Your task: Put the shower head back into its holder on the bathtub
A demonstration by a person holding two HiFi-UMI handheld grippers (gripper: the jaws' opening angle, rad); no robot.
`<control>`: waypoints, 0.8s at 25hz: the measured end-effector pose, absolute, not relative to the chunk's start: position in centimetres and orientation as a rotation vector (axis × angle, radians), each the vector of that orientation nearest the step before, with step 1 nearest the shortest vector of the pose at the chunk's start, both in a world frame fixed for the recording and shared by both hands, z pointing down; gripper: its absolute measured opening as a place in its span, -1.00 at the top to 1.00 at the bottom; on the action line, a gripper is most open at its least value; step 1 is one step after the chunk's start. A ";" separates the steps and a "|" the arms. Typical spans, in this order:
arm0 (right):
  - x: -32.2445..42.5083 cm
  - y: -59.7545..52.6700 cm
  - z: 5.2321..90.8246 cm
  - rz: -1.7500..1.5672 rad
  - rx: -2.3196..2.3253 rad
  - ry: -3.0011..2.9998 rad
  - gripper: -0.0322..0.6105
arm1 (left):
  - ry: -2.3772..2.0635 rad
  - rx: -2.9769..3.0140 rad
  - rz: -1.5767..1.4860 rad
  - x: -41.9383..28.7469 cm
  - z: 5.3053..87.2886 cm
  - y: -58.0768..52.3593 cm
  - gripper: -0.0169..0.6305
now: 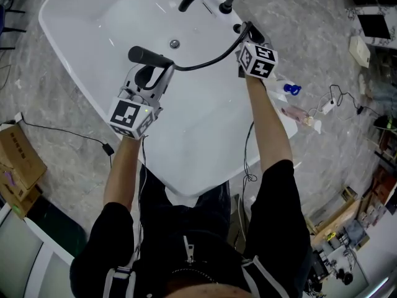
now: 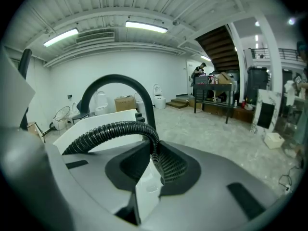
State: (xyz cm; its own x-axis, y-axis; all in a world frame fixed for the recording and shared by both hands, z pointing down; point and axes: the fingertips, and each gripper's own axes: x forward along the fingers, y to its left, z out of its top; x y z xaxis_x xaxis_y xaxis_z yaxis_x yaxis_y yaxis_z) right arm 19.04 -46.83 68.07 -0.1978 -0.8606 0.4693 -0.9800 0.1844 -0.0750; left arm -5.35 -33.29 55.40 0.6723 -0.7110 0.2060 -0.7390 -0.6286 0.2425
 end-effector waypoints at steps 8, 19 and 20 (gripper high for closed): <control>20.1 -47.7 72.1 0.570 1.768 -2.082 0.70 | -1.150 2.580 0.093 -5.5 56.7 -33.5 0.50; 21.4 -48.2 79.5 0.619 1.769 -1.935 0.70 | -1.108 2.602 0.108 -5.4 58.9 -33.3 0.50; 21.2 -48.4 79.9 0.616 1.765 -1.933 0.70 | -1.105 2.605 0.114 -5.6 59.0 -33.3 0.50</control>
